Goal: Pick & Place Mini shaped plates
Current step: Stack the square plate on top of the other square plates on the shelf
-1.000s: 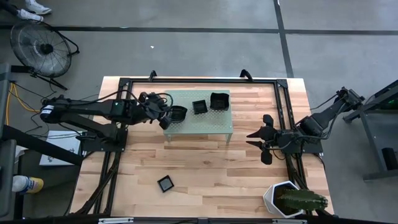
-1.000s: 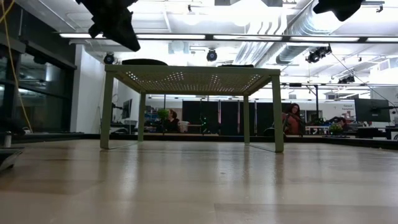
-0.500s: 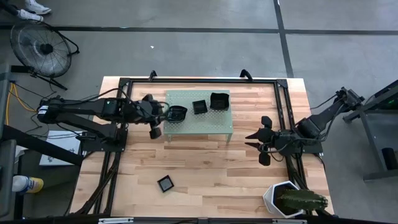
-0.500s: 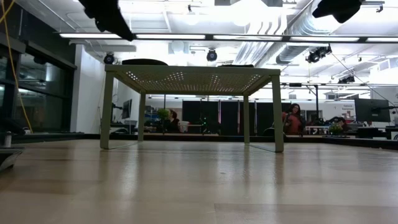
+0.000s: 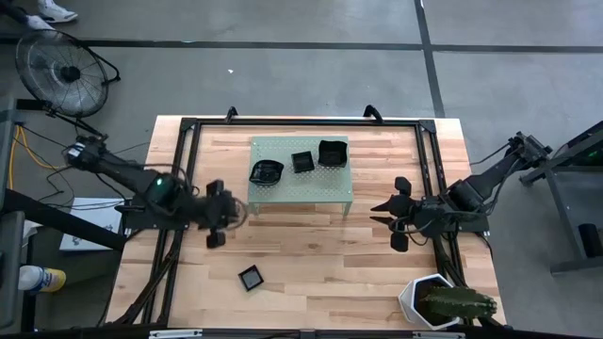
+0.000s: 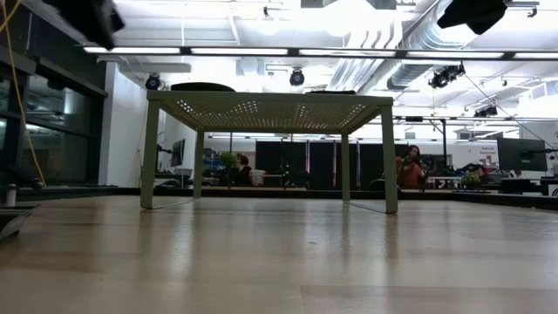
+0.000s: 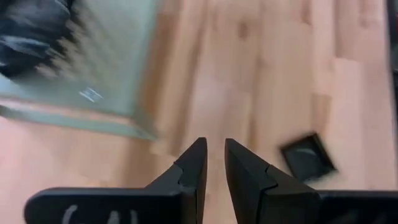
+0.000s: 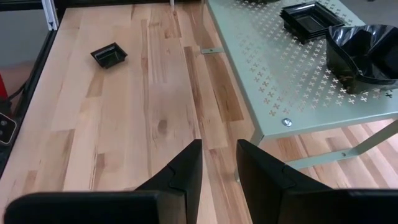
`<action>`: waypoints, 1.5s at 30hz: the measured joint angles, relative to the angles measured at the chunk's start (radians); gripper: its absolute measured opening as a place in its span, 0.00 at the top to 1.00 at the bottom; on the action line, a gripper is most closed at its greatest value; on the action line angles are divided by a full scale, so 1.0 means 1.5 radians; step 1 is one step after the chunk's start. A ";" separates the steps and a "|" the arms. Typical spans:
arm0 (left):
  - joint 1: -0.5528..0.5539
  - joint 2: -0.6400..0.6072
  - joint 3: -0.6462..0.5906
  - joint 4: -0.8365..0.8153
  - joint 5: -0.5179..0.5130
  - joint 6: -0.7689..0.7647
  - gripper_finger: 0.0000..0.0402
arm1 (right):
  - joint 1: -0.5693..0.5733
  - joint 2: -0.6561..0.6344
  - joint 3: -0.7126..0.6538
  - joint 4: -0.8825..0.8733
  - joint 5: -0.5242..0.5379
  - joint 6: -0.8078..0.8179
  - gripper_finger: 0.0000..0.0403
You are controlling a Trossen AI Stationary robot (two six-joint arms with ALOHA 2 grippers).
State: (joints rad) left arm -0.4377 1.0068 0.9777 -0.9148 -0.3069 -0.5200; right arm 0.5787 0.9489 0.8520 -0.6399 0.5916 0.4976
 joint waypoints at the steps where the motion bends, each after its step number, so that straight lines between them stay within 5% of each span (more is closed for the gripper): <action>1: -0.021 0.004 -0.005 0.000 0.001 -0.025 0.87 | 0.000 0.000 0.000 0.000 0.001 0.000 0.77; 9: -0.139 0.061 -0.054 0.028 0.001 -0.151 0.87 | 0.000 0.000 0.000 0.000 0.002 0.000 0.77; 19: -0.173 0.174 -0.060 0.065 0.055 -0.185 0.87 | 0.000 0.000 0.000 0.000 0.001 0.000 0.77; 26: -0.172 0.252 -0.060 0.138 0.080 0.012 0.87 | 0.000 0.000 0.000 0.000 0.000 0.000 0.77; 34: -0.172 0.337 -0.060 0.226 0.194 0.274 0.87 | 0.000 0.000 0.000 0.000 -0.001 0.000 0.77; 39: -0.171 0.349 -0.059 0.241 0.286 0.341 0.87 | 0.000 0.000 0.000 0.000 -0.001 0.000 0.77; 45: -0.171 0.349 -0.059 0.249 0.244 0.344 0.87 | 0.000 0.000 0.000 0.001 -0.001 0.001 0.77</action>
State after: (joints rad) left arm -0.6941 1.5303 0.8894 -0.5418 0.0593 -0.0044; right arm 0.5788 0.9489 0.8520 -0.6388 0.5907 0.4995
